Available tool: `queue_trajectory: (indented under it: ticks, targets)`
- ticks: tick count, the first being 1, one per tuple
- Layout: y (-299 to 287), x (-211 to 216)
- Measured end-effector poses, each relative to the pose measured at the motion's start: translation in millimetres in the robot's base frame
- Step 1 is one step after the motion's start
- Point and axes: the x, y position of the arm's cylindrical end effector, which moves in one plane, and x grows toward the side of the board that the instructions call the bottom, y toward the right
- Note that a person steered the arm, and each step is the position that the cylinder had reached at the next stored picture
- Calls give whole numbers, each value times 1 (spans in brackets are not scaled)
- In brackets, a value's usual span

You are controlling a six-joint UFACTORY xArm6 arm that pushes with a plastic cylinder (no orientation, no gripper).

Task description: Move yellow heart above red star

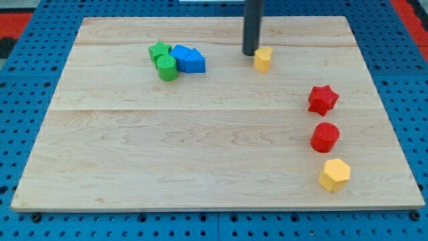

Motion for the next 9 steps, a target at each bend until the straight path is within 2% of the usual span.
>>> queue_trajectory:
  ticks: [1, 2, 4, 5, 6, 7, 9]
  targets:
    - [28, 7]
    - [-3, 10]
    - [11, 19]
    - [-17, 20]
    - [30, 39]
    - [48, 55]
    - [59, 56]
